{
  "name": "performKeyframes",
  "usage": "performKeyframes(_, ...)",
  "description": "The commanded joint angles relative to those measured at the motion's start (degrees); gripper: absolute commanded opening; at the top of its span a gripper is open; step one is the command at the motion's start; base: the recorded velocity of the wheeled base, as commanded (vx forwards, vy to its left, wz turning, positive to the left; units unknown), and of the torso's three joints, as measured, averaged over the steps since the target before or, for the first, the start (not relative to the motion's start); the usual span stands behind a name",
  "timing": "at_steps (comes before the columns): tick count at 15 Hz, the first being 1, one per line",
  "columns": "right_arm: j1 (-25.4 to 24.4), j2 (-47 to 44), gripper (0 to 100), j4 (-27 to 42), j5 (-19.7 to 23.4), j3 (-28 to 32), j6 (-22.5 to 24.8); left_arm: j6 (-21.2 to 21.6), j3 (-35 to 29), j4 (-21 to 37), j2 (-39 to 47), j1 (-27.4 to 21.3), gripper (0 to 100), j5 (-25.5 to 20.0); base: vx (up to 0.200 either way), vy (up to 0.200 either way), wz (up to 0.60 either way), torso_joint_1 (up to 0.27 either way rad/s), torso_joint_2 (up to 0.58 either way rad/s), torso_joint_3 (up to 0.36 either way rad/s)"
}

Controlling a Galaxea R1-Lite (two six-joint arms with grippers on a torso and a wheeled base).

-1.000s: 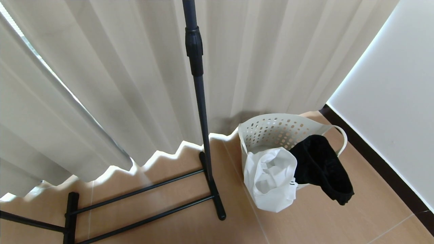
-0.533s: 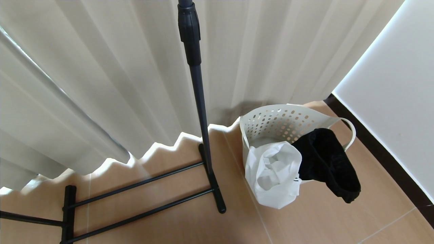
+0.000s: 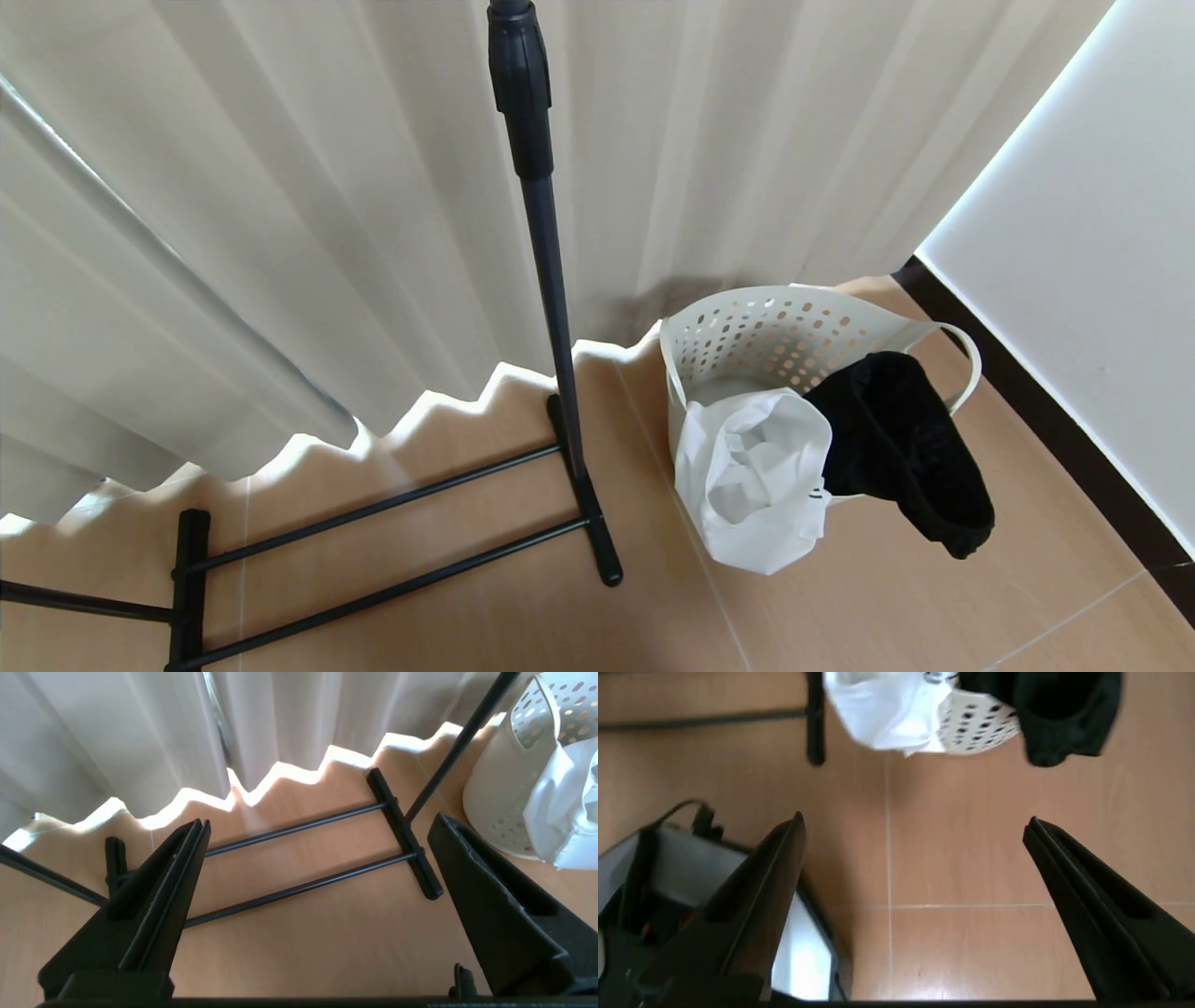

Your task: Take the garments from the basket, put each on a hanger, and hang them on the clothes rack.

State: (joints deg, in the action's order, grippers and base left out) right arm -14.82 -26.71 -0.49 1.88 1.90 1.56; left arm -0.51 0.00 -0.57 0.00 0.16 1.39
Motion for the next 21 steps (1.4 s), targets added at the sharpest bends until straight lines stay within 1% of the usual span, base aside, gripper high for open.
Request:
performKeyframes(1,-12.07,-29.01,100,-0.30,-0.21,10.14,4.68,0.07,0.00,-0.04,0.00,0.02,100,-0.07,0.000,0.000,0.00,0.000,0.00,0.000)
performKeyframes(2,-12.07,-37.27,100,-0.48,-0.30,14.27,9.34,-0.10,0.00,-0.04,0.00,0.02,100,0.02,0.000,0.000,0.00,0.000,0.00,0.000)
performKeyframes(3,-12.07,-43.34,100,-2.24,-0.47,17.17,14.08,-0.02,0.00,-0.04,0.00,0.02,100,0.02,0.000,0.000,0.00,0.000,0.00,0.000)
performKeyframes(4,-12.07,-49.32,100,-6.10,-1.88,19.54,19.36,-0.02,0.00,-0.04,0.00,0.02,100,0.02,0.000,0.000,0.00,0.000,0.00,0.000)
performKeyframes(5,-12.16,-54.24,100,-10.50,-4.60,21.57,24.37,-0.02,0.00,-0.04,0.00,0.02,100,0.02,0.000,0.000,0.00,0.000,0.00,0.000)
performKeyframes(6,-12.25,-56.87,100,-13.31,-6.54,22.71,27.62,-0.02,0.00,-0.04,0.00,0.02,100,0.02,0.000,0.000,0.00,0.000,0.00,0.000)
performKeyframes(7,-12.25,-62.50,100,-18.94,-11.37,25.96,33.95,-0.02,0.00,-0.04,0.00,0.02,100,0.02,0.000,0.000,0.00,0.000,0.00,0.000)
performKeyframes(9,-12.25,-67.77,100,-23.86,-18.05,30.27,40.19,-0.02,0.00,-0.04,0.00,0.02,100,0.02,0.000,0.000,0.00,0.000,0.00,0.000)
performKeyframes(10,-12.25,-70.15,100,-26.23,-20.07,32.20,42.03,-0.02,0.00,-0.04,0.00,0.02,100,0.02,0.000,0.000,0.00,0.000,0.00,0.000)
performKeyframes(11,-12.25,-73.84,100,-29.75,-20.86,34.92,42.47,-0.02,0.00,-0.04,0.00,0.02,100,0.02,0.000,0.000,0.00,0.000,0.00,0.000)
performKeyframes(13,-11.63,-77.62,100,-33.17,-22.53,36.59,42.56,-0.02,0.00,-0.04,0.00,0.02,100,0.02,0.000,0.000,0.00,0.000,0.00,0.000)
performKeyframes(17,-7.68,-85.44,100,-39.94,-22.88,40.46,43.09,-0.02,0.00,-0.04,0.00,0.02,100,0.02,0.000,0.000,0.00,0.000,0.00,0.000)
performKeyframes(21,-6.89,-89.92,100,-44.16,-22.97,43.54,43.70,-0.02,0.00,-0.04,0.00,0.02,100,0.02,0.000,0.000,0.00,0.000,0.00,0.000)
